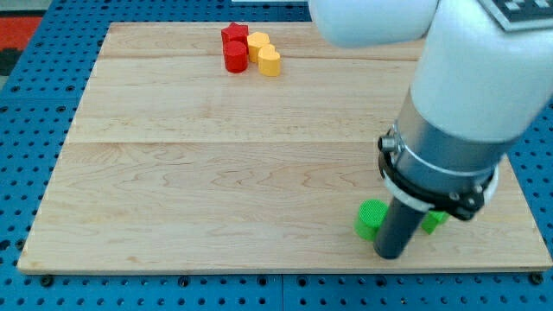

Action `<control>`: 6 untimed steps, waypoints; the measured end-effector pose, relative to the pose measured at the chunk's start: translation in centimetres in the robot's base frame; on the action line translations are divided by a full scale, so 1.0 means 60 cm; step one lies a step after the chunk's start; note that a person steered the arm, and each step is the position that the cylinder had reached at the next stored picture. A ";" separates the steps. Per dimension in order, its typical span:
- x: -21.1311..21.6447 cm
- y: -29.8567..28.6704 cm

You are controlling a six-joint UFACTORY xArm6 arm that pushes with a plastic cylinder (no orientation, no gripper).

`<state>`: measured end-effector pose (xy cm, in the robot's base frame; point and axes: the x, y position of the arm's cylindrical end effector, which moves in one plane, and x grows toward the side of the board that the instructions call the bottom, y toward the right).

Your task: Move the green circle slightly to the right

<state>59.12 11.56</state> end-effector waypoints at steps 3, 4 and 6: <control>-0.245 -0.074; -0.294 -0.120; -0.349 -0.046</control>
